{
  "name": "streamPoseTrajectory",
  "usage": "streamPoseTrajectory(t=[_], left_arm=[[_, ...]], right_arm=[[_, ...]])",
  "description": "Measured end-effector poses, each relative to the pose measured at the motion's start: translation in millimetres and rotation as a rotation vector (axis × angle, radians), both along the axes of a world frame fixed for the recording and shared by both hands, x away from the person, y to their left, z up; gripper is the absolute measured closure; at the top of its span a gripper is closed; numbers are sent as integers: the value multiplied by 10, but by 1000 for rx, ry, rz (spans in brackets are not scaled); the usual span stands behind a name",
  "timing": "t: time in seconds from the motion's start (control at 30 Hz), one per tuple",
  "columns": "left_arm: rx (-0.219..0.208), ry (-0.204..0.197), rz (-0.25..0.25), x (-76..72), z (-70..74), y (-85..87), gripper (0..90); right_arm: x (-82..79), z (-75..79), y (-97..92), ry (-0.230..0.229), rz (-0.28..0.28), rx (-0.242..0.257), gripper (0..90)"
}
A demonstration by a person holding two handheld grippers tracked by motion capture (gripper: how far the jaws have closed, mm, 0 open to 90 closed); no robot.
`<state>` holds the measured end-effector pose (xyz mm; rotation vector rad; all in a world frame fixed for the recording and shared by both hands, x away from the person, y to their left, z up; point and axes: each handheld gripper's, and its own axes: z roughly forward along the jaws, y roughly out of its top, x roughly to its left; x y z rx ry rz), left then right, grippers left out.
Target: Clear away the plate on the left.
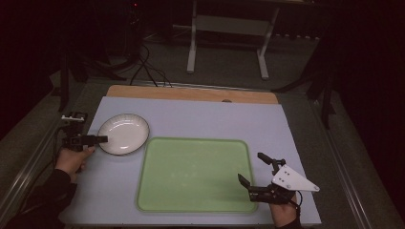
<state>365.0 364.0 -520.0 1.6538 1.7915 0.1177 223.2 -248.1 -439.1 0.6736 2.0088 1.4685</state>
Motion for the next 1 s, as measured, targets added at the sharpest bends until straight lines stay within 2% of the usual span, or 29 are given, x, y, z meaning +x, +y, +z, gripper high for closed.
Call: streamPoseTrajectory(t=[0.07, 0.2, 0.3, 0.4, 0.53, 0.6, 0.67, 0.7, 0.8, 1.0], left_arm=[[-3, 1, 3, 4, -6, 2, 572], [-18, 17, 43, 27, -51, 27, 637], [-51, 34, 52, 42, -90, 43, 666], [-86, 30, 48, 52, -109, 51, 725], [-100, 41, 43, 72, -114, 67, 736], [-142, 54, 57, 81, -127, 103, 759], [-154, 53, 55, 86, -134, 114, 771], [-178, 58, 53, 94, -144, 141, 771], [-193, 66, 60, 100, -146, 153, 788], [-200, 35, 94, 122, -139, 111, 814]], right_arm=[[0, 0, 0, 0, 0, 0, 103], [-1, -1, -3, 1, -1, 0, 103], [2, -2, -4, 2, -2, 0, 103], [0, -2, -4, 1, -3, 0, 103], [4, -5, -1, 3, -3, -2, 103], [5, -5, 3, 2, -1, -3, 103], [5, -6, 5, 2, -1, -4, 103], [5, -6, 6, 3, -2, -6, 103], [6, -7, 5, 3, -4, -5, 103], [15, -12, 8, 6, -4, -6, 103]])
